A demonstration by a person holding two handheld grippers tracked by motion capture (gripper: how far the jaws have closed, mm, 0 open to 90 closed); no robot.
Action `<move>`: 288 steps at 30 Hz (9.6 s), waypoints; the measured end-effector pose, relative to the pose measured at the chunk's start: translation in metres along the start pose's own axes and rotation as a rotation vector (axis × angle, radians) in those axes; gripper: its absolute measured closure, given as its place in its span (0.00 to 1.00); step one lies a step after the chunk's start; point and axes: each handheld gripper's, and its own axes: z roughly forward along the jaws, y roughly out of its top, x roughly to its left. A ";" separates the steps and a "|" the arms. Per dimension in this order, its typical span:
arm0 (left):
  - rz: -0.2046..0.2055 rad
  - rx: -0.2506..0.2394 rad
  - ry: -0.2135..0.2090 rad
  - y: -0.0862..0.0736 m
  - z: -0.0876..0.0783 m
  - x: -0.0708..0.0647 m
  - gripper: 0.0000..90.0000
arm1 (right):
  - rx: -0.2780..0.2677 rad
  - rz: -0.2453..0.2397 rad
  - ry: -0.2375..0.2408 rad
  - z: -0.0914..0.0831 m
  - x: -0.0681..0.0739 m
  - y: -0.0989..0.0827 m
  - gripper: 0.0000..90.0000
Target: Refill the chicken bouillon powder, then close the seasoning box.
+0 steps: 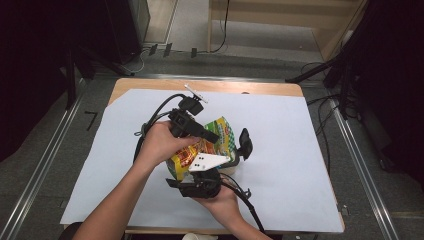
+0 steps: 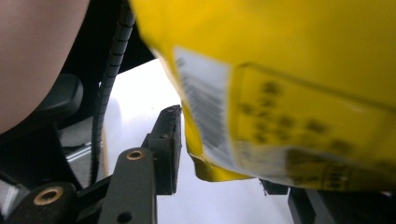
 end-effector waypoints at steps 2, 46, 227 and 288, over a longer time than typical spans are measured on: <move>0.002 0.000 -0.007 0.000 0.001 0.001 0.83 | 0.004 0.012 0.007 0.002 -0.003 -0.002 0.64; 0.018 -0.003 -0.126 -0.009 0.000 0.020 1.00 | 0.115 -0.021 -0.045 0.020 -0.008 -0.026 0.58; -0.160 -0.385 0.128 -0.087 -0.104 0.125 0.48 | 0.053 0.108 -0.177 -0.130 -0.077 0.043 1.00; -0.174 -0.336 0.148 -0.088 -0.097 0.129 0.44 | 0.075 0.191 -0.201 -0.130 -0.110 0.018 1.00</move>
